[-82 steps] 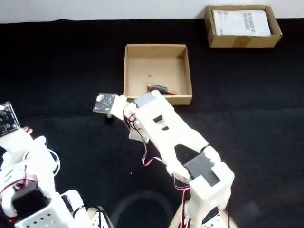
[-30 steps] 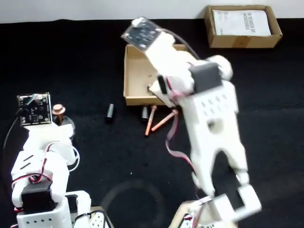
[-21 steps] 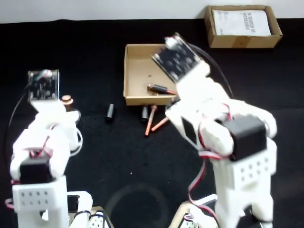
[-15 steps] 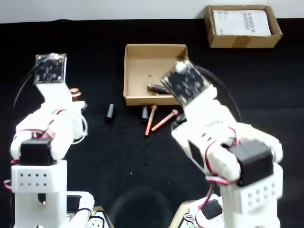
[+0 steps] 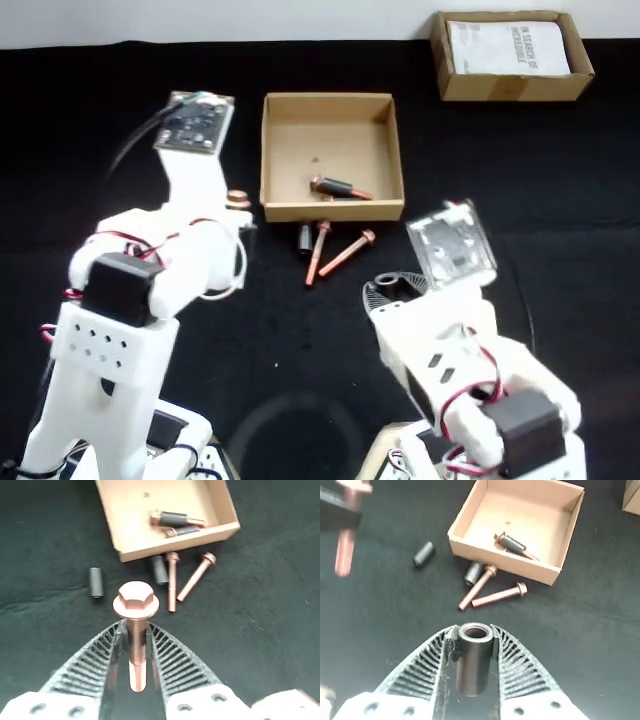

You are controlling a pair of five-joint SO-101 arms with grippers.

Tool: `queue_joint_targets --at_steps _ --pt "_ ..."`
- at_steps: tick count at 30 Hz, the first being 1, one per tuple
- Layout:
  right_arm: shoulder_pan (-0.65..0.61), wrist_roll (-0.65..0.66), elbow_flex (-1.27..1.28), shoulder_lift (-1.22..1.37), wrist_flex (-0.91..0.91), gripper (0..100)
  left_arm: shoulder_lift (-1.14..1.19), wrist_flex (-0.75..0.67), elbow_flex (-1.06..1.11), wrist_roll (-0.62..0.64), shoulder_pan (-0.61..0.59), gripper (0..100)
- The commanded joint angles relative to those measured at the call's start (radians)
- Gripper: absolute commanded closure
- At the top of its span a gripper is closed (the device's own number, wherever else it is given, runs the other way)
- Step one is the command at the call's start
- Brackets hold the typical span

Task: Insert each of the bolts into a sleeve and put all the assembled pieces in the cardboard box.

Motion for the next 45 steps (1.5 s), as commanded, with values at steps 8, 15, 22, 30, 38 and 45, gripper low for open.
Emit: queue_joint_targets --at_steps 8,15,22,30,38,45 --pt "0.005 -0.089 0.506 -0.486 -0.331 99.0 -0.002 -0.181 -0.042 0.166 0.127 99" --pt "0.007 -0.091 0.613 -0.512 -0.437 99.0 -0.002 -0.358 -0.041 0.181 0.174 99" --pt "0.005 -0.091 0.705 -0.512 -0.567 99.0 -0.004 -0.47 0.033 0.181 0.285 99" --pt "0.005 -0.091 0.733 -0.512 -0.598 99.0 -0.004 -0.654 0.154 0.178 0.351 99" --pt "0.005 -0.091 0.73 -0.512 -0.598 99.0 0.004 -0.76 0.245 0.176 0.366 99" --pt "0.005 -0.091 0.727 -0.512 -0.598 99.0 0.004 -0.756 0.263 0.176 0.387 99"
